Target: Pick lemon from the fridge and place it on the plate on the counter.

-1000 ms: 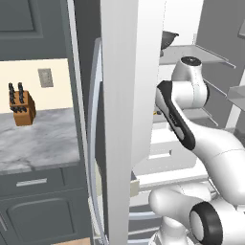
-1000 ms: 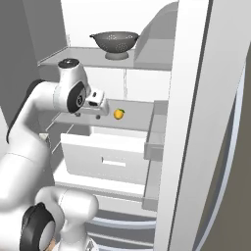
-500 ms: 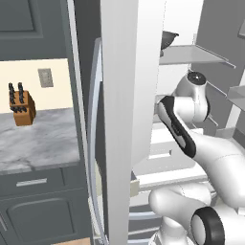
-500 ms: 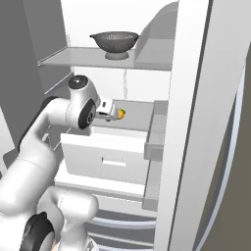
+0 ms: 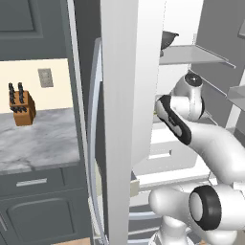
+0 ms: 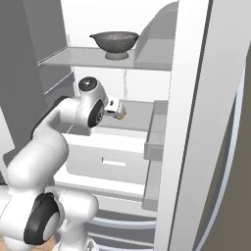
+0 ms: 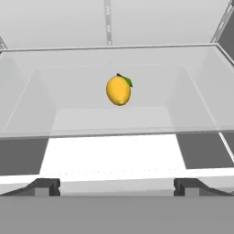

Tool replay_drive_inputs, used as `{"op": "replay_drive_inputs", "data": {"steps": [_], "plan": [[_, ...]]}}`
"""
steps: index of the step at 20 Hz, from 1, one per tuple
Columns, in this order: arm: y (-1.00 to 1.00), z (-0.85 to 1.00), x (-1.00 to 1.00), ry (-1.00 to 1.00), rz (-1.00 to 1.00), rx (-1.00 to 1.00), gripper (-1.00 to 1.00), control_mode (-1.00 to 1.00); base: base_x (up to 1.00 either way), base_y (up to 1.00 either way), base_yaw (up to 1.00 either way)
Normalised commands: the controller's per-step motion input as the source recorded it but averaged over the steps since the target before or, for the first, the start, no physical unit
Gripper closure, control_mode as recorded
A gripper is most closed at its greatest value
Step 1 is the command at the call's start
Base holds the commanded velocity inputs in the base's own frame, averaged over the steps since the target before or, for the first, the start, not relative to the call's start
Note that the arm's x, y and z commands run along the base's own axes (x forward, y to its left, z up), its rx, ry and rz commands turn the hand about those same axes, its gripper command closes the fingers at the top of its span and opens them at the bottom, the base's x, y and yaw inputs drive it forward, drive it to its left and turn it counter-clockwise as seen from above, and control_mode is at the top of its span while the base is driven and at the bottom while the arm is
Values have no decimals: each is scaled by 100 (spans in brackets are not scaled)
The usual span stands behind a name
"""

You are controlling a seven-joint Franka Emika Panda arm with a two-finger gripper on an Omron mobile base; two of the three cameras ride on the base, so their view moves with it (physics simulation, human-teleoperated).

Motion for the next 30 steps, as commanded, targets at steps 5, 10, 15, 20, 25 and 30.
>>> {"op": "replay_drive_inputs", "data": {"steps": [5,10,15,20,25,30], "plan": [[0,-9,53,0,0,0,-100,-100,0,0,0],[-2,-26,45,-1,0,0,-100,-100,0,0,0],[-1,-16,58,3,0,0,-100,-100,0,0,0],[-2,-23,59,2,0,0,-100,-100,0,0,0],[-7,-29,59,4,0,0,-100,-100,0,0,0],[-9,-30,56,4,0,0,-100,-100,0,0,0]]}}
